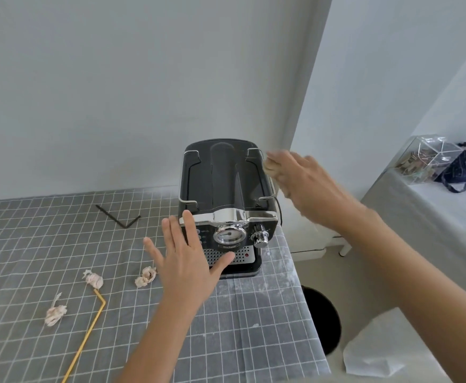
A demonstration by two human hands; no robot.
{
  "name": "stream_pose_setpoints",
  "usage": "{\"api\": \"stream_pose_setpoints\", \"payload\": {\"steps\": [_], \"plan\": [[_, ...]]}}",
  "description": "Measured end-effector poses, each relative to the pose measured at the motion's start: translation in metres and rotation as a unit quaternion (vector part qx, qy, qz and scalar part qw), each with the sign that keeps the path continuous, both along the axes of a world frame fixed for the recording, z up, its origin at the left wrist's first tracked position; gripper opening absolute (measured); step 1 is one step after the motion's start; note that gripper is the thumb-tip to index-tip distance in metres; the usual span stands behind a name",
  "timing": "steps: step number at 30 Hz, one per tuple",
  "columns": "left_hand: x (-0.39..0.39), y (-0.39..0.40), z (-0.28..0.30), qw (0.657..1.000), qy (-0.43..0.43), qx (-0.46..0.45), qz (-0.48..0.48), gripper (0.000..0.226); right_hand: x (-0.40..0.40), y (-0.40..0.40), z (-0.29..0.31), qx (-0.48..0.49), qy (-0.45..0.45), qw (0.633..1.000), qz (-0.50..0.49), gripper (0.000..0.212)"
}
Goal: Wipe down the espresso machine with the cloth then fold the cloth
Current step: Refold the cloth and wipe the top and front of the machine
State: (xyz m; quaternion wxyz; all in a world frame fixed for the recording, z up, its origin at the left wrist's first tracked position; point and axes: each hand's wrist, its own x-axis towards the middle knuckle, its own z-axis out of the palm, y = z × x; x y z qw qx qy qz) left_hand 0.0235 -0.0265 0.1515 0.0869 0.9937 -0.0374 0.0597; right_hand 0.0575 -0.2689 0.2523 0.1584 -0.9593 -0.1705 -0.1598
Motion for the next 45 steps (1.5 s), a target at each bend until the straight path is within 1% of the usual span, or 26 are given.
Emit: {"api": "stream_pose_setpoints", "payload": {"steps": [1,3,4,6,7,11,14,17,20,23,25,27,30,32,33,35,38,40,42,44,45], "plan": [[-0.001,0.000,-0.001,1.000,0.000,0.001,0.001,0.118,0.019,0.006,0.000,-0.061,0.027,0.998,-0.007,0.034],[-0.002,0.000,-0.002,1.000,-0.008,0.008,0.004,0.118,0.042,0.023,-0.006,-0.171,0.099,0.980,-0.004,0.016],[-0.002,0.000,-0.002,1.000,-0.014,0.010,0.005,0.118,0.044,0.031,-0.006,-0.220,0.133,0.966,-0.012,0.016],[0.000,-0.001,-0.005,1.000,-0.018,0.014,0.008,0.118,0.039,0.041,-0.001,-0.254,0.173,0.951,-0.018,0.019],[0.000,-0.002,-0.006,1.000,-0.019,0.015,0.010,0.118,0.036,0.043,0.000,-0.243,0.174,0.954,-0.021,0.019],[0.000,-0.003,-0.009,1.000,-0.020,0.008,0.011,0.118,0.025,0.056,0.002,-0.253,0.133,0.957,-0.051,0.017],[0.001,-0.003,-0.010,1.000,-0.022,-0.004,0.011,0.119,0.015,0.074,0.003,-0.304,0.106,0.944,-0.071,0.018],[0.001,-0.003,-0.012,1.000,-0.019,-0.010,0.010,0.120,0.009,0.080,-0.003,-0.340,0.066,0.935,-0.073,0.018],[0.001,-0.003,-0.011,1.000,-0.019,-0.011,0.011,0.120,0.003,0.080,-0.016,-0.352,0.010,0.934,-0.055,0.016],[0.001,-0.003,-0.011,1.000,-0.016,-0.013,0.009,0.120,0.000,0.078,-0.027,-0.325,-0.065,0.943,-0.037,0.021],[0.000,-0.002,-0.012,1.000,-0.019,-0.010,0.006,0.120,-0.005,0.080,-0.038,-0.321,-0.088,0.942,-0.041,0.021],[0.001,-0.001,-0.011,1.000,-0.020,-0.011,0.004,0.119,-0.013,0.084,-0.048,-0.306,-0.083,0.947,-0.056,0.027],[-0.001,-0.004,-0.007,1.000,-0.022,-0.006,-0.001,0.119,-0.028,0.083,-0.057,-0.249,-0.063,0.961,-0.100,0.030],[-0.004,-0.005,-0.005,1.000,-0.018,0.003,-0.007,0.119,-0.035,0.078,-0.061,-0.207,-0.084,0.967,-0.120,0.037],[-0.005,-0.007,-0.004,1.000,-0.019,0.007,-0.011,0.119,-0.039,0.073,-0.062,-0.187,-0.096,0.970,-0.122,0.040],[-0.001,0.008,-0.007,1.000,-0.005,0.012,0.010,0.118,-0.030,0.081,-0.070,-0.156,-0.108,0.978,-0.088,0.040],[-0.003,0.006,-0.005,1.000,0.000,0.023,0.002,0.117,-0.043,0.071,-0.072,-0.112,-0.125,0.982,-0.086,0.041],[-0.002,0.004,-0.004,1.000,-0.002,0.027,-0.004,0.117,-0.052,0.057,-0.075,-0.094,-0.113,0.985,-0.087,0.042],[0.000,0.003,-0.004,1.000,-0.001,0.021,-0.006,0.117,-0.054,0.040,-0.077,-0.073,-0.064,0.991,-0.096,0.043],[0.000,0.004,-0.005,1.000,0.002,0.024,-0.006,0.118,-0.054,0.022,-0.073,-0.019,0.004,0.989,-0.146,0.044],[-0.001,0.003,-0.005,1.000,0.003,0.026,-0.007,0.118,-0.054,0.016,-0.071,0.020,0.023,0.984,-0.175,0.044]]}}
